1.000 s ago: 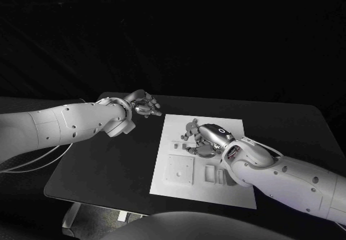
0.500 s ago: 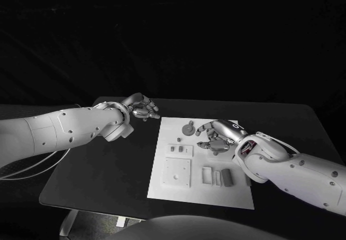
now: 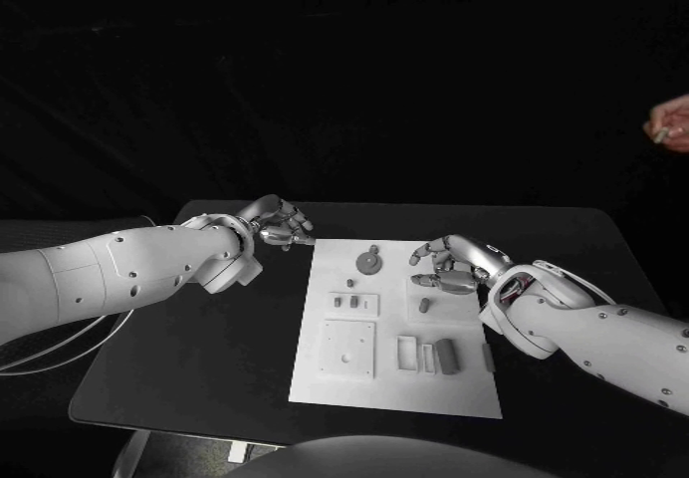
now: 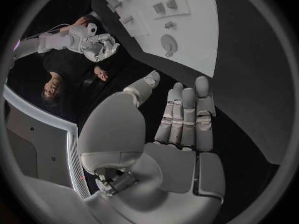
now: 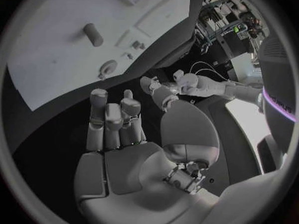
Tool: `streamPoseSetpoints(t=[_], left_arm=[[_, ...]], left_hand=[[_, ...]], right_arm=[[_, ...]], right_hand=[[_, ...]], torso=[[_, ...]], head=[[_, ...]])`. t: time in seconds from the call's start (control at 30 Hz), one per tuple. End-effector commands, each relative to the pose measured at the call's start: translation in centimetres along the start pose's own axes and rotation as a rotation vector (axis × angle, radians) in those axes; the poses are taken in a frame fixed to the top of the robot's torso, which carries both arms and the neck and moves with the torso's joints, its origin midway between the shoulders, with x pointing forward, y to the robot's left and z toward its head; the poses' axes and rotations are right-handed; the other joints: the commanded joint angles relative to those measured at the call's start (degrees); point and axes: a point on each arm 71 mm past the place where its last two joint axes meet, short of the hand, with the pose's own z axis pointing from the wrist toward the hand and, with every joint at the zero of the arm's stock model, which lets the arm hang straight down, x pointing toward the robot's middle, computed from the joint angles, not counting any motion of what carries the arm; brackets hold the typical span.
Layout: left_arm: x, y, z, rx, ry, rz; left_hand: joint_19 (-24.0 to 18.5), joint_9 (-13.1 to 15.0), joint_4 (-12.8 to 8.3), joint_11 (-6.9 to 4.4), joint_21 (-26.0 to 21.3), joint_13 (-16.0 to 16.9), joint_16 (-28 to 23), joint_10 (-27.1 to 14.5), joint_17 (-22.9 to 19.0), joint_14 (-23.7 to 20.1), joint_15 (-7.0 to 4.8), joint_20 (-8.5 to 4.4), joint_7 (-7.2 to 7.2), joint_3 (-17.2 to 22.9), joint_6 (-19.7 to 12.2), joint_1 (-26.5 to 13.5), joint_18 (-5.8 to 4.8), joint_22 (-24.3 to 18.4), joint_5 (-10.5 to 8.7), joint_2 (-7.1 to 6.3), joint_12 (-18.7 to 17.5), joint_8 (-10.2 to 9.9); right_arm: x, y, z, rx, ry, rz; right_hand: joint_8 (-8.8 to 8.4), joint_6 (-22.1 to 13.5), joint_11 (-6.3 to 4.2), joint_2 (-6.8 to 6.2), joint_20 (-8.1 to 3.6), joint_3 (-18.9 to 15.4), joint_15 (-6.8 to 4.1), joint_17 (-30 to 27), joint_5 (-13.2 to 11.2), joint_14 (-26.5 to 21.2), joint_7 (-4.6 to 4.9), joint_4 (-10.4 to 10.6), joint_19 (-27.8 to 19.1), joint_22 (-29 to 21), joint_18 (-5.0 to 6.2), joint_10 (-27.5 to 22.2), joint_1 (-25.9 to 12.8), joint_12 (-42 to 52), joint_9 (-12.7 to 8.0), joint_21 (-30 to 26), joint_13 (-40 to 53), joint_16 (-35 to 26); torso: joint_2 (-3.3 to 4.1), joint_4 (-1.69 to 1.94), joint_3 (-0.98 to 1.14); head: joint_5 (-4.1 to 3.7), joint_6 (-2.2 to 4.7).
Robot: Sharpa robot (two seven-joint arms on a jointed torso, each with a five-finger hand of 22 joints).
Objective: Assemble the parts on the task board
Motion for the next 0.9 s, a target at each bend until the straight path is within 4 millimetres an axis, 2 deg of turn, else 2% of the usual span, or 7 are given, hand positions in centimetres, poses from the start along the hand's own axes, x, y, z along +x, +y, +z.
streamPoseSetpoints(t=[0.03,0.33,0.57,0.8,0.9], left_arm=[[0.1,-0.3,0.0,0.023,-0.003,-0.016],[0.2,-0.5,0.1,0.028,0.002,-0.024],[0.1,-0.4,0.1,0.022,-0.003,-0.049],[0.1,-0.4,0.1,0.027,-0.005,-0.054],[0.1,-0.4,0.1,0.029,-0.008,-0.059]], left_hand=[[0.28,0.09,0.11,-0.02,-0.37,-0.09,-0.39,0.28,-0.09,0.21,0.27,0.32,0.33,-0.35,-0.03,0.08,2.12,-0.08,0.22,0.53,-0.19,0.28],[0.35,0.16,0.06,-0.03,-0.48,-0.20,-0.42,0.41,-0.12,0.26,0.26,0.31,0.24,-0.39,0.23,0.10,2.14,-0.09,0.23,0.65,-0.45,0.45],[0.63,0.26,0.02,-0.18,-0.56,-0.25,-0.38,0.98,-0.14,0.52,0.15,0.26,0.07,-0.42,0.64,0.13,2.17,-0.07,0.25,1.20,-0.61,0.71],[0.76,0.31,-0.07,-0.27,-0.62,-0.27,-0.37,1.26,-0.16,0.65,0.08,0.21,-0.02,-0.47,0.84,0.17,2.18,-0.05,0.25,1.41,-0.70,0.82],[0.83,0.32,-0.10,-0.30,-0.64,-0.28,-0.37,1.37,-0.17,0.71,0.05,0.19,-0.05,-0.49,0.91,0.18,2.18,-0.05,0.25,1.48,-0.74,0.86]], right_arm=[[-0.4,-0.7,0.1,0.023,-0.009,0.168],[-1.7,-3.1,-0.3,0.089,-0.054,0.188],[-2.7,-4.9,-0.8,0.131,-0.089,0.182],[-3.1,-5.5,-1.3,0.145,-0.098,0.175],[-3.2,-5.7,-1.5,0.145,-0.099,0.158]], right_hand=[[0.37,-0.19,0.06,0.74,0.00,-0.44,-0.01,-0.01,-0.03,-0.69,0.71,-0.10,-0.68,-0.08,1.17,-0.74,0.00,0.11,-0.09,-0.31,-0.09,-0.35],[0.37,-0.24,0.07,1.13,0.08,-0.48,0.00,-0.02,-0.02,-0.84,0.73,-0.20,-0.83,-0.10,1.17,-0.86,-0.02,0.06,-0.16,-0.43,-0.15,-0.45],[0.51,-0.11,0.02,1.79,0.06,-0.30,-0.05,0.02,0.00,-0.87,0.67,-0.62,-0.86,-0.08,1.17,-0.86,0.73,0.14,-0.20,-0.44,-0.17,-0.43],[0.80,0.21,-0.11,2.19,-0.02,-0.12,-0.17,0.10,-0.01,-0.85,0.54,-0.84,-0.87,0.03,1.17,-0.82,2.41,0.29,-0.21,-0.36,-0.19,-0.37],[0.91,0.29,-0.16,2.32,-0.06,-0.07,-0.22,0.13,0.00,-0.82,0.49,-0.88,-0.88,0.10,1.17,-0.78,3.33,0.35,-0.22,-0.31,-0.21,-0.34]], torso=[[-0.02,-0.02,-0.19],[0.02,0.17,-0.20],[0.02,0.08,-0.22],[0.02,0.12,-0.19],[0.01,0.20,-0.22]], head=[[-0.37,0.19],[-1.20,0.53],[-1.61,0.73],[-1.83,0.73],[-2.07,0.95]])
